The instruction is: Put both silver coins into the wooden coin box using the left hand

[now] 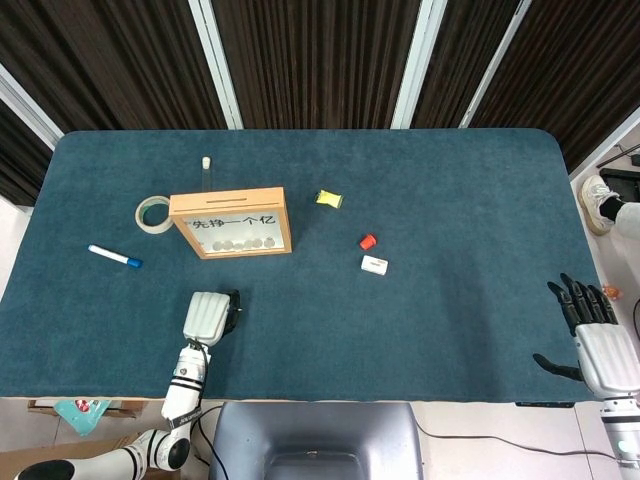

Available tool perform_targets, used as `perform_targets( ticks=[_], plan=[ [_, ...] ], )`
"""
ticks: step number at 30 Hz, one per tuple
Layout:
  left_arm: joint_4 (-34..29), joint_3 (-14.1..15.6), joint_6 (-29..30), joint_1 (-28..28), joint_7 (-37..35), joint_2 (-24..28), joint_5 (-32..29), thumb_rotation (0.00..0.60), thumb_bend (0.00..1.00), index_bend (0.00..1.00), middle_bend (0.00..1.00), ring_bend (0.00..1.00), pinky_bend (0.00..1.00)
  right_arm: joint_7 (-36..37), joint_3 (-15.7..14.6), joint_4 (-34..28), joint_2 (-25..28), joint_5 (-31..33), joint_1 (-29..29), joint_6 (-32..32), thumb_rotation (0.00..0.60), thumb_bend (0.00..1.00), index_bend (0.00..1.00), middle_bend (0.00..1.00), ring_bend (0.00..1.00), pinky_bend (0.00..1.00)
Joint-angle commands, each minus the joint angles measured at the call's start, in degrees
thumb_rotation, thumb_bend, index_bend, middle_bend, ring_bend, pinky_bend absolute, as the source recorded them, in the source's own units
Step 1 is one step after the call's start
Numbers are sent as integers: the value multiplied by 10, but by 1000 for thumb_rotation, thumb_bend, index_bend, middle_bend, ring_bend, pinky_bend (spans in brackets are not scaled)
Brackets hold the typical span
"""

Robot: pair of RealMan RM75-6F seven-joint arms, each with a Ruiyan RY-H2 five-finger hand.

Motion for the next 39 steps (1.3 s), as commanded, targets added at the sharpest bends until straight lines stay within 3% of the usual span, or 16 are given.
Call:
perform_targets(
  ticks=[1, 4, 7, 13, 16, 21, 24, 28, 39],
  plan=[
    [-12, -3, 13, 0, -4, 6, 7, 600, 470, 672, 1000, 1000, 1000, 0, 0, 0, 0, 0, 0, 0, 600, 170, 0, 0, 0, 0],
    [-44, -10, 28, 0, -3, 25, 14, 600, 472, 673, 1000, 1000, 1000, 0, 0, 0, 0, 0, 0, 0, 600, 170, 0, 0, 0, 0],
    [-114, -28, 47, 2, 6, 70, 18, 600, 469, 673, 1000, 1000, 1000, 2, -1, -1, 2, -1, -1, 1, 600, 170, 0, 0, 0, 0],
    [-347, -111, 51, -2, 106, 213, -35, 600, 497, 666, 1000, 1000, 1000, 7, 1, 0, 2, 2, 0, 0, 600, 170, 0, 0, 0, 0],
    [-433, -157, 48, -10, 168, 272, -85, 600, 499, 656, 1000, 1000, 1000, 2, 3, -1, -1, 5, 1, -1, 600, 170, 0, 0, 0, 0],
    [-527, -233, 22, -31, 207, 338, -238, 600, 512, 646, 1000, 1000, 1000, -4, 2, -2, -4, 4, 4, -5, 600, 170, 0, 0, 0, 0],
    [-537, -264, 13, -56, 214, 356, -311, 600, 518, 642, 1000, 1000, 1000, -5, 1, -4, -3, 3, 4, -8, 600, 170, 0, 0, 0, 0],
    [-501, -278, 20, -102, 230, 350, -377, 600, 530, 641, 1000, 1000, 1000, 1, 2, -3, -1, 4, 3, -5, 600, 170, 0, 0, 0, 0],
    [-407, -277, 17, -188, 236, 323, -479, 600, 531, 640, 1000, 1000, 1000, 22, 6, 2, 7, 13, 2, -7, 600, 170, 0, 0, 0, 0]
  ],
)
